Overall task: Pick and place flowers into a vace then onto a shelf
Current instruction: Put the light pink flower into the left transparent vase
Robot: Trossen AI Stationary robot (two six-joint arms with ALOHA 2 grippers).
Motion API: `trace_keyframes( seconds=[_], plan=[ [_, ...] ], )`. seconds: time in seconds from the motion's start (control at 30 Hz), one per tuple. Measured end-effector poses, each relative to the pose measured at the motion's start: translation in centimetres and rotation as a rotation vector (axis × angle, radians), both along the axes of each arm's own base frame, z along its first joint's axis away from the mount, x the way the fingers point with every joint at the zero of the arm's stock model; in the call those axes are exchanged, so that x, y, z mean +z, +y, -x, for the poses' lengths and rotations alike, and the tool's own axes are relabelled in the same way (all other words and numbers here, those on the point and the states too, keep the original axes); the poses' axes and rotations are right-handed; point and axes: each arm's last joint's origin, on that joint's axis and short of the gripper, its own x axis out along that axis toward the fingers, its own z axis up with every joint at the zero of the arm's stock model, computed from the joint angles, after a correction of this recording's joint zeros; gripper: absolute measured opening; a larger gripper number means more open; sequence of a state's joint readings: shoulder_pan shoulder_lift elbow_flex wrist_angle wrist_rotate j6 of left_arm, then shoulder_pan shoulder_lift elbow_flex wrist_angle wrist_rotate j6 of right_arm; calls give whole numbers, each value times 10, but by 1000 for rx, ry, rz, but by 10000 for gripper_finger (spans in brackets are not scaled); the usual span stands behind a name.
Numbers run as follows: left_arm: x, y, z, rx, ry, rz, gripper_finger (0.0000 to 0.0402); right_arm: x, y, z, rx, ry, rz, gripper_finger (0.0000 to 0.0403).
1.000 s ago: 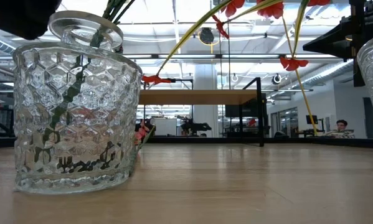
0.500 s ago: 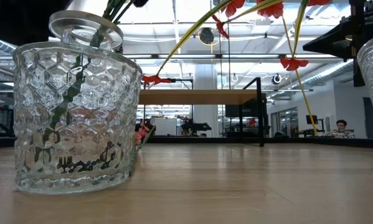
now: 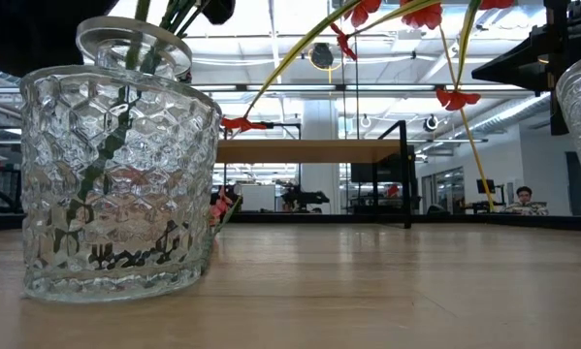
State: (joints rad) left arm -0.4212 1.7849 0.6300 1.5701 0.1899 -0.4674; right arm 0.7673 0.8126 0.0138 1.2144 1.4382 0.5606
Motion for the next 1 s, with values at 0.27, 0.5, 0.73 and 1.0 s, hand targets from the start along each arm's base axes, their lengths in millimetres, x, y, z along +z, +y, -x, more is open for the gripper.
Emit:
trace_keyframes(
  seconds=[0.27,0.5,0.73,1.0],
  plan=[
    [-2,0,-1,13,33,25,35,0,0,0,0,0,0,4],
    [-6,-2,-2,4,71,8,35,0,0,0,0,0,0,4],
    [-10,-2,-3,22,123,8,36,0,0,0,0,1,1,4],
    [-10,-12,1,61,123,-2,80,0,0,0,0,0,0,4]
  ],
)
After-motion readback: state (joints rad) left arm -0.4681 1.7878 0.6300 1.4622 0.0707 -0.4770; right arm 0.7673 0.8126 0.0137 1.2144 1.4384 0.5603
